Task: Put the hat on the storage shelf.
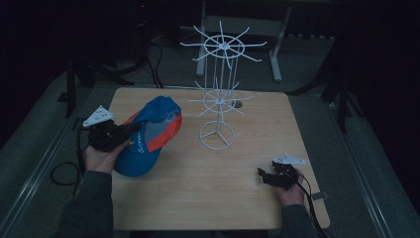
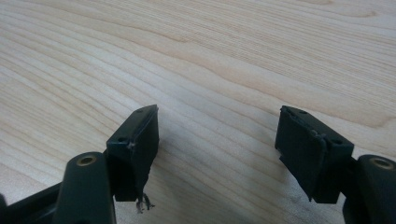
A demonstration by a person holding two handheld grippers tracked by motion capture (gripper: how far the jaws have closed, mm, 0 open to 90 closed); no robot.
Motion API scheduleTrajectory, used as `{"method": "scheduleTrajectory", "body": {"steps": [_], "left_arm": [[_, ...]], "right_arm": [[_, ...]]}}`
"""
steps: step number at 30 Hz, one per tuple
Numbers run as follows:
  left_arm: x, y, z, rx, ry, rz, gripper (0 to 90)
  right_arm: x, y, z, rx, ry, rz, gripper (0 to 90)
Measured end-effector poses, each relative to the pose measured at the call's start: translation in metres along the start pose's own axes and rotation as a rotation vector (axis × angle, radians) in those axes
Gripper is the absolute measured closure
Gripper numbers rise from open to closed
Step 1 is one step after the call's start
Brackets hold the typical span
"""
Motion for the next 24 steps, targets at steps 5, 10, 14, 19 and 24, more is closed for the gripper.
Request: {"method": "scheduleTrajectory", "body": {"steps": [5, 10, 14, 19, 24], "left_arm": [[0.002, 0.001, -0.005, 0.019, -0.026, 0.020, 89.3], [0.004, 0.004, -0.010, 0.036, -0.050, 0.033, 89.3], [0.006, 0.006, -0.013, 0.038, -0.061, 0.034, 89.3], [0.010, 0.007, -0.020, 0.041, -0.084, 0.040, 89.3], [0.012, 0.007, -0.025, 0.037, -0.101, 0.045, 89.3]], "right_arm": [[0.000, 0.000, 0.000, 0.000, 0.000, 0.000, 30.1], [0.000, 0.000, 0.000, 0.000, 0.000, 0.000, 30.2], [0.000, 0.000, 0.000, -0.002, 0.001, 0.000, 30.2], [0.000, 0.000, 0.000, 0.000, 0.000, 0.000, 30.2], [0.000, 0.000, 0.000, 0.000, 0.000, 0.000, 30.1]]}}
Point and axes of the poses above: each handheld gripper's, and its own axes: x roughly backward along the jaws, z roughly out of its underside, y roughly to its left, the point moved 9 cm from there along -x, roughly forward along the jaws, and after that the axes turned 1 degree about x, right-handed, at the moved point
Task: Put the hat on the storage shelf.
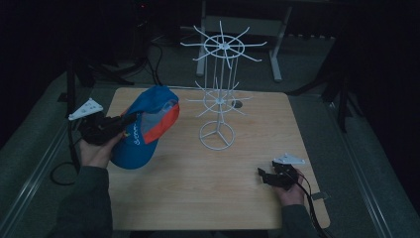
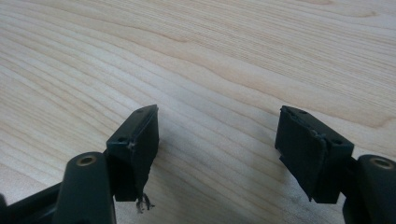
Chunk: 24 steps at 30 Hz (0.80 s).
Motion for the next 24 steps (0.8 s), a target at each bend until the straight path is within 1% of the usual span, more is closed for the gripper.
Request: {"method": "scheduleTrajectory", "body": {"steps": [1, 2, 3, 11, 19, 24], "left_arm": [[0.002, 0.000, -0.003, -0.005, -0.013, 0.002, 89.3], [0.002, 0.000, -0.003, -0.005, -0.013, 0.002, 89.3], [0.003, -0.001, -0.005, -0.004, -0.028, 0.009, 89.3], [0.005, -0.002, -0.013, -0.007, -0.056, 0.030, 89.3], [0.008, -0.004, -0.019, -0.023, -0.070, 0.033, 89.3], [0.009, -0.003, -0.024, -0.021, -0.080, 0.035, 89.3]], "right_arm": [[0.000, 0.000, 0.000, -0.001, 0.000, -0.001, 30.1], [0.000, 0.000, 0.000, -0.001, 0.000, -0.001, 30.1], [0.000, 0.000, 0.000, -0.001, 0.000, 0.000, 30.1], [0.000, 0.000, 0.000, -0.002, -0.001, 0.000, 30.1], [0.000, 0.000, 0.000, -0.002, -0.001, 0.000, 30.1], [0.000, 0.000, 0.000, -0.001, -0.001, 0.000, 30.1]]}}
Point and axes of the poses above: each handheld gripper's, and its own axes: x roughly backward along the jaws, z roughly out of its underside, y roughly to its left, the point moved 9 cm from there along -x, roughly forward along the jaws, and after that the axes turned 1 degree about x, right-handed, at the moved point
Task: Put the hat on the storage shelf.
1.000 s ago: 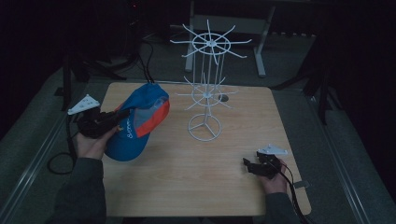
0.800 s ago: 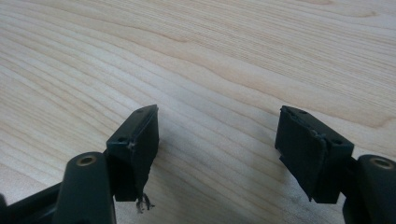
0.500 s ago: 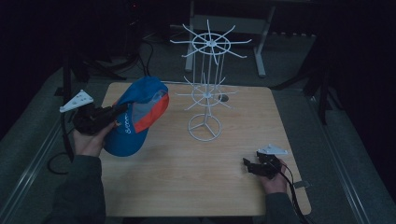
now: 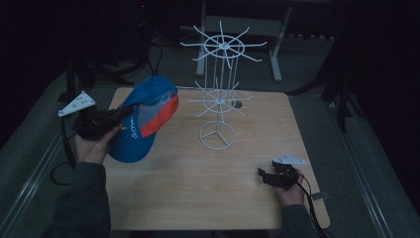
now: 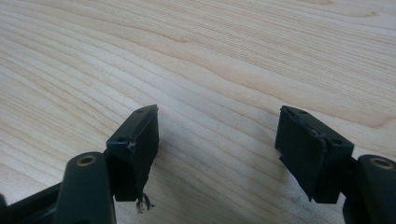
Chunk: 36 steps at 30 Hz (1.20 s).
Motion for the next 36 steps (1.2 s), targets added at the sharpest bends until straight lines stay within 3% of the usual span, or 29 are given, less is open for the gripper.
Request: {"method": "scheduleTrajectory", "body": {"steps": [6, 13, 36], "left_arm": [[0.001, 0.001, -0.006, 0.002, -0.010, 0.004, 89.3], [0.002, 0.003, -0.014, 0.033, -0.049, 0.020, 89.3], [0.000, 0.008, -0.033, 0.023, -0.076, 0.019, 89.3]], "right_arm": [[0.000, 0.000, 0.000, 0.000, 0.000, 0.001, 30.2], [0.000, 0.000, 0.000, 0.001, -0.001, 0.001, 30.1], [0.000, 0.000, 0.000, 0.001, -0.001, 0.000, 30.0]]}}
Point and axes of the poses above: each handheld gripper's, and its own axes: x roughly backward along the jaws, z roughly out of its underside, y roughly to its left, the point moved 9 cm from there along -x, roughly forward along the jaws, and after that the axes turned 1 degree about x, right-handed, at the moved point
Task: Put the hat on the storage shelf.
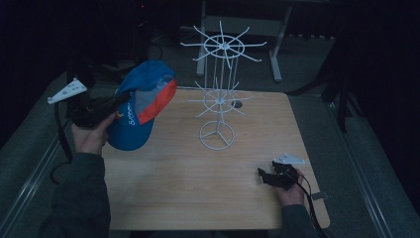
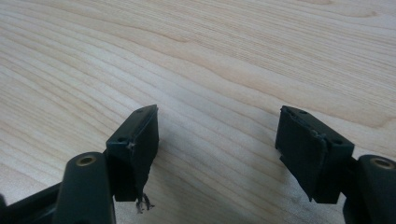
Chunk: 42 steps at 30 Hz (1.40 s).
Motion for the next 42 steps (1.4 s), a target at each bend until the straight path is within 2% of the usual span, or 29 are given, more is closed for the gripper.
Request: {"method": "scheduleTrajectory", "body": {"steps": [17, 42], "left_arm": [[-0.001, 0.000, -0.019, 0.021, -0.042, 0.022, 89.4], [-0.008, 0.001, -0.034, -0.004, 0.015, 0.007, 89.3]], "right_arm": [[0.000, 0.000, 0.000, -0.001, 0.000, 0.000, 30.0], [0.000, 0.000, 0.000, 0.000, 0.000, 0.000, 30.0]]}}
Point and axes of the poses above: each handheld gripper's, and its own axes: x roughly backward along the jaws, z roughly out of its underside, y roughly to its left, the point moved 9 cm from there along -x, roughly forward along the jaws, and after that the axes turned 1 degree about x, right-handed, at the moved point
